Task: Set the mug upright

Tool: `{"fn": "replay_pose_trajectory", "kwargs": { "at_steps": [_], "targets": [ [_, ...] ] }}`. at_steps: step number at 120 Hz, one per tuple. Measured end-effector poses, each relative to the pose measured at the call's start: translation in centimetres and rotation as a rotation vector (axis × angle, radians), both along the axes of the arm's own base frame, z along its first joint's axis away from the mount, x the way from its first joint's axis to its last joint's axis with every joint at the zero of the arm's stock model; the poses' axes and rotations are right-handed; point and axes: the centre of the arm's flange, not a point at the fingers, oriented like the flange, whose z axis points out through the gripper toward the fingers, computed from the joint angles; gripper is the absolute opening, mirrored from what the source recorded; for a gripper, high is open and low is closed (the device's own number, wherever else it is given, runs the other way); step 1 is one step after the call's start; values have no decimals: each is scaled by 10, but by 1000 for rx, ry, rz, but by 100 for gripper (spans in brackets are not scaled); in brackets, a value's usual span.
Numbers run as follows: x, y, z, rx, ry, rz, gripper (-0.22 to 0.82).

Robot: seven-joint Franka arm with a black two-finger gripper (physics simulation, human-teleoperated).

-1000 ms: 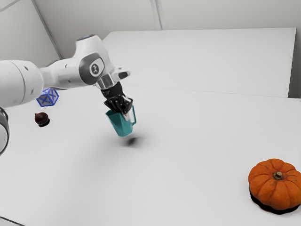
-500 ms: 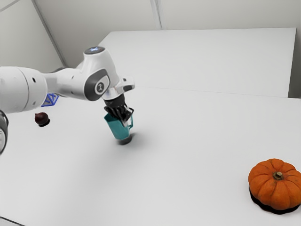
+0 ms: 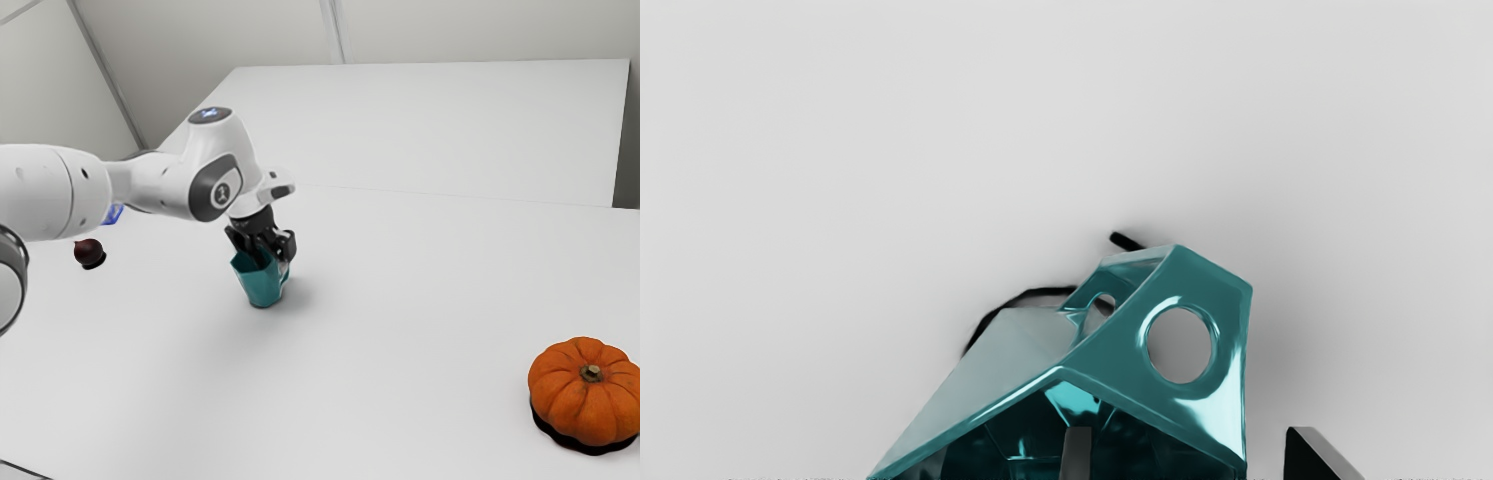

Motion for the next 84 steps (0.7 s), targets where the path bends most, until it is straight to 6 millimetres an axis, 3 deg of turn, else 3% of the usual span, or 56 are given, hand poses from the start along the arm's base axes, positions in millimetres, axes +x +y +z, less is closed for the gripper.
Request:
{"fn": "replay_pose_trajectory", "kwargs": {
  "at_steps": [14, 31, 84],
  "targets": [
    [-4, 1, 26, 1, -27, 6, 43],
    [-11, 1, 61, 2, -64, 13, 51],
    [-14, 4, 181, 45, -142, 9, 59]
  ]
}}
